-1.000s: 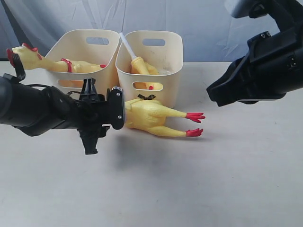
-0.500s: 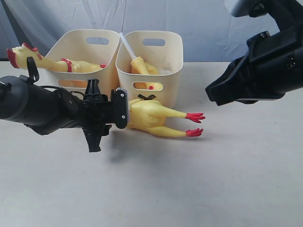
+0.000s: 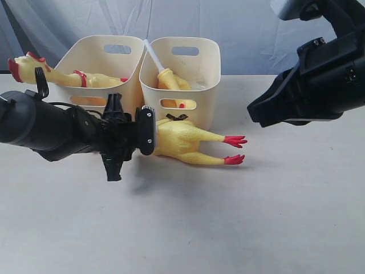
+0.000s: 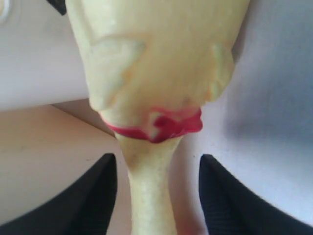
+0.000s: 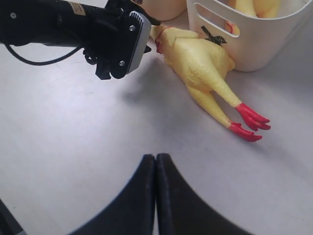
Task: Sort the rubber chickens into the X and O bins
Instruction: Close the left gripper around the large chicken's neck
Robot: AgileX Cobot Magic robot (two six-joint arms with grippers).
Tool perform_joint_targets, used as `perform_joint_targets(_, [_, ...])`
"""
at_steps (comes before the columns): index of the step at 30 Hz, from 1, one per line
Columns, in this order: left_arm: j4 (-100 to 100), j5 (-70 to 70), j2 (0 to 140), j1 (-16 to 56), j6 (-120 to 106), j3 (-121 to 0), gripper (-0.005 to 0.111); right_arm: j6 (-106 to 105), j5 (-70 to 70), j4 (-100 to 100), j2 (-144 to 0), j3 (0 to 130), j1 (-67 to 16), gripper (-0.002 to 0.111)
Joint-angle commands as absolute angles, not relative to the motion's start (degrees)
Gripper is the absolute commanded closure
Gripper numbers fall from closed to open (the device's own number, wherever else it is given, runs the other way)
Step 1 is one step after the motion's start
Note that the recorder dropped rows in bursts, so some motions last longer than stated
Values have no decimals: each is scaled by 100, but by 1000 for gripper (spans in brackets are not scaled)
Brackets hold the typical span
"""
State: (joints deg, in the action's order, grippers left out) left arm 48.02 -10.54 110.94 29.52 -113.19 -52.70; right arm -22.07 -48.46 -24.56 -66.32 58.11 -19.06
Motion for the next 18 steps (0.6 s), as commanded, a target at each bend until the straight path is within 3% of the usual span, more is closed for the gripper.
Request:
perform_joint_targets(1, [4710, -1088, 11083, 2986, -11266, -5312, 58, -2235, -4731, -2519, -6602, 5772, -1908, 109])
perform_joint_targets(18, [4640, -1180, 11302, 2986, -11266, -5321, 58, -2238, -4475, -2644, -6602, 5511, -1908, 109])
